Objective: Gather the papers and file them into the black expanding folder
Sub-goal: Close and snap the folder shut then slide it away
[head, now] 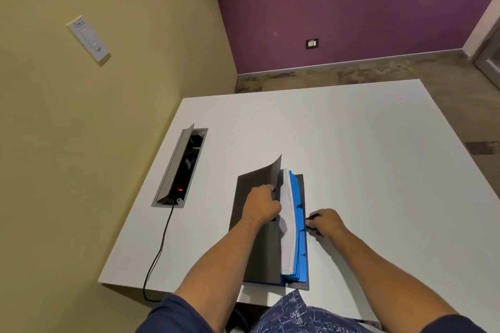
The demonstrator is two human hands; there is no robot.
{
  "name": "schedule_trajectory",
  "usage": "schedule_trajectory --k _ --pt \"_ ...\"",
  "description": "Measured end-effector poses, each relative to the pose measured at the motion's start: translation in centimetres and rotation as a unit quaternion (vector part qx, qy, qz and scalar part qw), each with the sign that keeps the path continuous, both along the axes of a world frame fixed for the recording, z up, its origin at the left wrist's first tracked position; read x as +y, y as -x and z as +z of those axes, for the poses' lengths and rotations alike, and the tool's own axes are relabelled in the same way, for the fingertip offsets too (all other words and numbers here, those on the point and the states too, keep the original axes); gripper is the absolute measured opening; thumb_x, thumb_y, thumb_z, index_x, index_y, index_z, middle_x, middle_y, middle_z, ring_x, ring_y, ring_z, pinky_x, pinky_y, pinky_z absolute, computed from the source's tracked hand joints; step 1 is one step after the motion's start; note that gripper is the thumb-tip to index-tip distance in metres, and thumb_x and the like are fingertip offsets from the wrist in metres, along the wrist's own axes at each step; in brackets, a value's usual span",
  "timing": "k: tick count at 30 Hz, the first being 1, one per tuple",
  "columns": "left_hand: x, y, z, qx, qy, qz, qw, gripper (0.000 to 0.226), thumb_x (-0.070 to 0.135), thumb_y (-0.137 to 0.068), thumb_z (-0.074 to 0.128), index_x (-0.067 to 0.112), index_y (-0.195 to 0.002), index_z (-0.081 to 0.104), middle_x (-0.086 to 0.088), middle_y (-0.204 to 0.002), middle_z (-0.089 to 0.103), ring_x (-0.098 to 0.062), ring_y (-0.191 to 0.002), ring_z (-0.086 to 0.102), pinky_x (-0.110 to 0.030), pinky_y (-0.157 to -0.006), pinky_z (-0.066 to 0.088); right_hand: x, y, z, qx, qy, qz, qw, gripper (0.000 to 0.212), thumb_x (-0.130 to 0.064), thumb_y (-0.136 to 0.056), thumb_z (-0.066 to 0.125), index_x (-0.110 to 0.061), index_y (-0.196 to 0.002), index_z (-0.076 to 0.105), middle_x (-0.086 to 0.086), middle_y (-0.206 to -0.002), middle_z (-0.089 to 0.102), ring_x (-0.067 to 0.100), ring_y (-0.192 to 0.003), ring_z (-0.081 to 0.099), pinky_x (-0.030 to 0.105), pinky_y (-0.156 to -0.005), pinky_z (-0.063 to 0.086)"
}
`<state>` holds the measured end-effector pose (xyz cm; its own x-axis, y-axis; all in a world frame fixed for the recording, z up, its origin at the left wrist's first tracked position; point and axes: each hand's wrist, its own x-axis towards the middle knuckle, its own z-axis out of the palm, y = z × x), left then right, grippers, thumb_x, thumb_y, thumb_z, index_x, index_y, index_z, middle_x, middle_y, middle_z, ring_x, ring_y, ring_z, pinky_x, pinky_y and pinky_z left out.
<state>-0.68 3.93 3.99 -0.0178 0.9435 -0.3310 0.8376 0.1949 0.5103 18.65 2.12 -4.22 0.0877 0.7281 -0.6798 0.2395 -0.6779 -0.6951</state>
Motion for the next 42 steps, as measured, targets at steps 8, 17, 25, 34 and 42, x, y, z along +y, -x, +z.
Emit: schedule_trajectory --k 8,17,25,34,42 --pt "-0.8 -1.3 -2.9 0.068 0.111 -0.152 0.98 0.054 0.049 -0.093 0.066 0.016 -0.135 0.058 -0.009 -0.134 0.064 -0.027 -0.118 0.063 -0.039 -0.102 0.051 -0.4 -0.8 -0.5 -0.017 -0.035 -0.072 0.997 0.019 0.007 -0.086 0.059 0.001 -0.088 0.077 0.015 -0.066 0.07 0.022 -0.056 0.064 0.032 -0.062 0.053" --pt "-2.9 1.8 -6.0 0.232 0.101 -0.229 0.94 0.09 0.054 -0.086 0.069 0.03 -0.16 0.024 -0.002 -0.171 0.014 -0.037 -0.151 0.029 -0.05 -0.118 0.038 -0.8 -4.8 -2.4 -0.061 -0.077 -0.15 0.984 0.012 -0.009 -0.094 0.067 -0.01 -0.102 0.075 0.009 -0.078 0.076 0.024 -0.071 0.074 0.046 -0.08 0.064" --pt "-3.6 1.1 -7.5 0.23 0.179 -0.261 0.92 0.096 0.05 -0.089 0.069 0.035 -0.164 0.012 -0.003 -0.174 0.003 -0.037 -0.155 0.021 -0.051 -0.122 0.033 -2.8 -6.2 -2.2 -0.161 -0.161 -0.079 0.971 0.022 -0.013 -0.095 0.064 -0.01 -0.116 0.072 0.008 -0.097 0.075 0.022 -0.082 0.064 0.026 -0.071 0.048" --pt "-2.7 0.6 -7.4 0.251 0.212 -0.264 0.907 0.098 0.055 -0.086 0.071 0.04 -0.163 0.012 0.002 -0.174 0.004 -0.036 -0.154 0.025 -0.052 -0.118 0.039 -4.5 -5.6 -4.5 -0.295 -0.193 0.193 0.916 0.061 -0.016 -0.095 0.064 -0.026 -0.153 0.045 -0.003 -0.156 0.049 0.027 -0.133 0.056 0.034 -0.106 0.047" --pt "-2.8 0.4 -7.4 0.248 0.212 -0.253 0.911 0.099 0.053 -0.084 0.074 0.04 -0.162 0.015 0.004 -0.174 0.006 -0.035 -0.152 0.028 -0.051 -0.117 0.04 -4.3 -5.7 -6.4 -0.393 -0.211 0.373 0.813 0.065 -0.021 -0.101 0.045 -0.019 -0.162 0.022 0.002 -0.17 0.021 0.022 -0.156 0.022 0.039 -0.123 0.024"
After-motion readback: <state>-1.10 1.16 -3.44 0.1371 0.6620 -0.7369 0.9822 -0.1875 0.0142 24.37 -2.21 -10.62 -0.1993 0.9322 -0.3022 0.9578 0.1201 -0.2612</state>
